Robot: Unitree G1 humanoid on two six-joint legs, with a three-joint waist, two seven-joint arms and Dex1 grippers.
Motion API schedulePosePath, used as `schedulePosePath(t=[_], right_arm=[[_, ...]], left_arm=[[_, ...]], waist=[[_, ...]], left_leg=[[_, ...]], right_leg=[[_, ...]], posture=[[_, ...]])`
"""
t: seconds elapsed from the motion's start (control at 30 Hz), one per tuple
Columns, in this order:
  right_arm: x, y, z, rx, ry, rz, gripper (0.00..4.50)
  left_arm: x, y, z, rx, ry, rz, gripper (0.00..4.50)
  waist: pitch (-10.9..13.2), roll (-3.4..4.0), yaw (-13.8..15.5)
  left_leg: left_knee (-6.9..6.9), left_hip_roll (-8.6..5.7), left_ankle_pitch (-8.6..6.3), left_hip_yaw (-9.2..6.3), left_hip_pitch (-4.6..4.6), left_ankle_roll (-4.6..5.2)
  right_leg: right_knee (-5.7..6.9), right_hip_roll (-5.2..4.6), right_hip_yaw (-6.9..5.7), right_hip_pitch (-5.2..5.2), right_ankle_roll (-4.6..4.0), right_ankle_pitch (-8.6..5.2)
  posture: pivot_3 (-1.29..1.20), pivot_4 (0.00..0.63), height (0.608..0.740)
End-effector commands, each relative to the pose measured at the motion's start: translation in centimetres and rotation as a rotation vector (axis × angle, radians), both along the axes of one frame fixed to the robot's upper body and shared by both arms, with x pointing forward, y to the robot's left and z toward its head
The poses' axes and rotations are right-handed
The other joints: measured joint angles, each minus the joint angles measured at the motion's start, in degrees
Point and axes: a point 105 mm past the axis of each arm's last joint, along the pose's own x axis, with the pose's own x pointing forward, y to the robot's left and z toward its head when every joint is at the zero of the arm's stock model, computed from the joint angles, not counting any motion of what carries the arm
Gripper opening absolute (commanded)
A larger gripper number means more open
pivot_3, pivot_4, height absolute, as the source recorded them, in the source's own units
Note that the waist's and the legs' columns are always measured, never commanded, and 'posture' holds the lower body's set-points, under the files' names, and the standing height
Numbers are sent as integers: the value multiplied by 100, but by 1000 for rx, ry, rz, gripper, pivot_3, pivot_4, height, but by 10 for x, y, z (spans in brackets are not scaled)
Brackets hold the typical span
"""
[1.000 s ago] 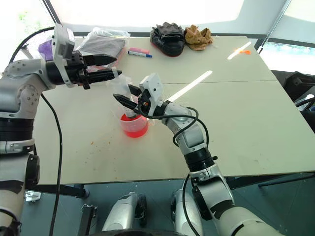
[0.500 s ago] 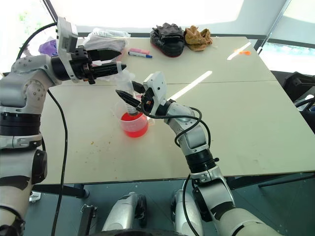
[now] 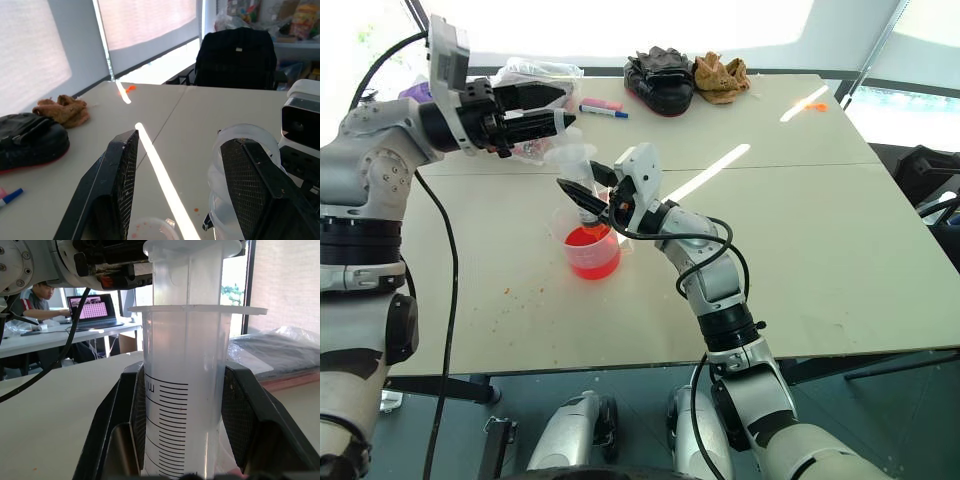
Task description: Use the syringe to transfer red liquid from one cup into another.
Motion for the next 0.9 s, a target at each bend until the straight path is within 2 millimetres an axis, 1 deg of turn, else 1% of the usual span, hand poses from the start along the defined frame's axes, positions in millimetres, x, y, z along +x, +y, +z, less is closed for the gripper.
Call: schedulePosePath(t=[0.03,0.17,0.27,0.4,0.47,0.5,0.63,0.8,0.9], right_arm=[[-20,25,-6,-46,-21,116,1562],[-18,24,-1,-25,-14,109,1562],[-14,20,9,11,-4,95,1562],[-11,10,33,73,1,81,1562],[-13,6,49,104,-13,79,1562],[-14,4,54,113,-19,79,1562],[-16,-2,74,140,-47,67,1562],[-17,-12,90,157,-75,49,1562],[-17,-15,93,155,-82,45,1562]], left_arm=[[-9,7,37,-67,-118,25,2585],[-14,9,12,69,-76,5,2585],[-22,18,-1,116,-19,1,2585],[-32,36,-7,153,30,29,2585],[-39,51,-9,186,58,51,2585],[-42,56,-9,203,67,61,2585],[-44,73,4,164,58,125,2585],[-42,81,11,126,35,172,2585],[-42,81,11,121,33,175,2585]], waist=[[0,0,0],[0,0,-30],[0,0,-33],[0,0,-4],[0,0,-4],[2,3,-6],[1,2,14],[1,2,13],[1,2,9]], left_leg=[[0,0,0,0,0,0],[-1,0,0,1,1,0],[-1,2,0,1,4,-1],[-1,5,0,1,5,-1],[0,5,0,0,5,0],[-1,5,0,0,5,0],[-1,5,0,-4,5,0],[-1,4,-1,-3,7,0],[-1,3,-1,-2,7,0]], right_leg=[[0,0,0,0,0,0],[0,0,0,-1,0,0],[3,3,2,-1,0,0],[3,2,3,0,-1,0],[0,0,2,2,-1,0],[0,0,2,2,-1,0],[0,0,1,3,-1,-1],[-1,0,1,6,-1,-1],[-1,-1,1,6,-1,-1]], posture=[[0,150,740],[0,150,740],[0,150,740],[0,150,740],[0,150,740],[0,150,740],[0,150,740],[0,150,740],[0,150,740]])
